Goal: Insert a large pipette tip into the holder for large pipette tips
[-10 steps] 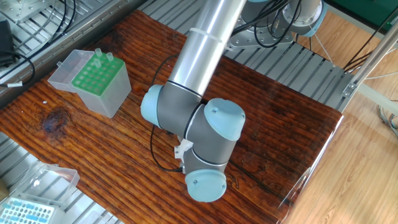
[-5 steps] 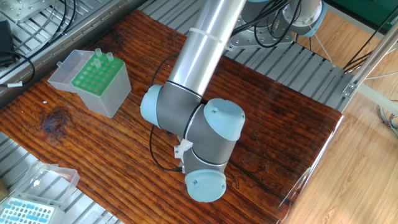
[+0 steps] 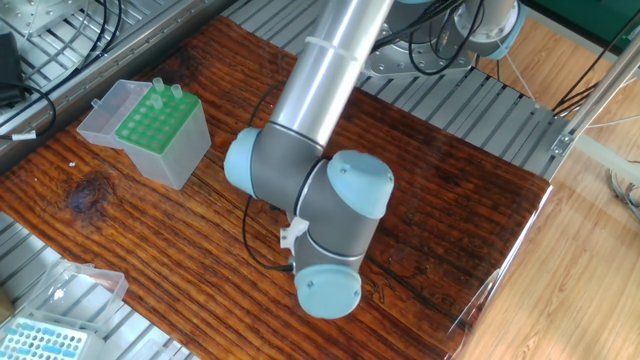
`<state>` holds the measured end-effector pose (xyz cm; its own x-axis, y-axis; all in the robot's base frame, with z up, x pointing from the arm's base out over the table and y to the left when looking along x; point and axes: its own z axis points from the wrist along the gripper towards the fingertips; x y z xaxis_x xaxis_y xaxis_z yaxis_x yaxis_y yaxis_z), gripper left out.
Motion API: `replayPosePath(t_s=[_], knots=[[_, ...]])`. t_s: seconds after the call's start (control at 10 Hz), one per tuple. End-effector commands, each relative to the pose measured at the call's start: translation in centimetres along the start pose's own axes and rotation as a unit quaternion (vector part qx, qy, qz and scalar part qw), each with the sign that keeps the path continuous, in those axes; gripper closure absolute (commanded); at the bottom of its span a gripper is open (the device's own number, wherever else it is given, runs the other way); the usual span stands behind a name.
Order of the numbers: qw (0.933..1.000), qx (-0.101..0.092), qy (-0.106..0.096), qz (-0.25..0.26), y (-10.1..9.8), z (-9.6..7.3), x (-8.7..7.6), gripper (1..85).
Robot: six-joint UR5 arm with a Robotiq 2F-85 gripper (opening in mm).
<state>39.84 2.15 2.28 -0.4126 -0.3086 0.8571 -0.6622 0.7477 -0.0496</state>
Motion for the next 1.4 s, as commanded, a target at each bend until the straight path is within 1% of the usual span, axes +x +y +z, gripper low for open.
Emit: replayPosePath(t_s=[0.0, 0.1, 0.2, 0.3, 0.4, 0.5, 0.6, 0.7, 0.8, 0.9, 1.0, 1.1, 1.2, 1.3], knots=[[0.9999, -0.008, -0.013, -0.005, 0.5, -1.3, 2.3, 84.7], [0.9997, -0.014, -0.015, -0.015, 0.6, -2.3, 4.1, 84.7], [0.9992, -0.021, -0.023, -0.025, 0.7, -3.1, 5.8, 84.7], [0.9982, -0.031, -0.043, -0.028, 1.0, -3.5, 6.7, 84.7], [0.9956, -0.041, -0.081, -0.024, 1.7, -3.6, 6.3, 84.7], [0.9907, -0.042, -0.129, -0.006, 2.1, -3.7, 4.8, 84.7], [0.9792, -0.049, -0.195, 0.022, 3.0, -4.2, 2.6, 84.7], [0.9689, -0.044, -0.24, 0.041, 3.1, -4.4, 1.6, 84.7], [0.9592, -0.048, -0.274, 0.047, 3.7, -4.6, 1.0, 84.7], [0.9505, -0.07, -0.299, 0.046, 5.1, -4.9, 0.4, 84.7], [0.9488, -0.078, -0.302, 0.052, 5.7, -5.2, 0.3, 84.7], [0.9551, -0.081, -0.28, 0.051, 6.0, -5.2, 0.9, 84.7], [0.9598, -0.087, -0.263, 0.045, 6.4, -5.4, 1.1, 84.7], [0.9667, -0.089, -0.237, 0.04, 6.6, -5.4, 1.7, 84.7]])
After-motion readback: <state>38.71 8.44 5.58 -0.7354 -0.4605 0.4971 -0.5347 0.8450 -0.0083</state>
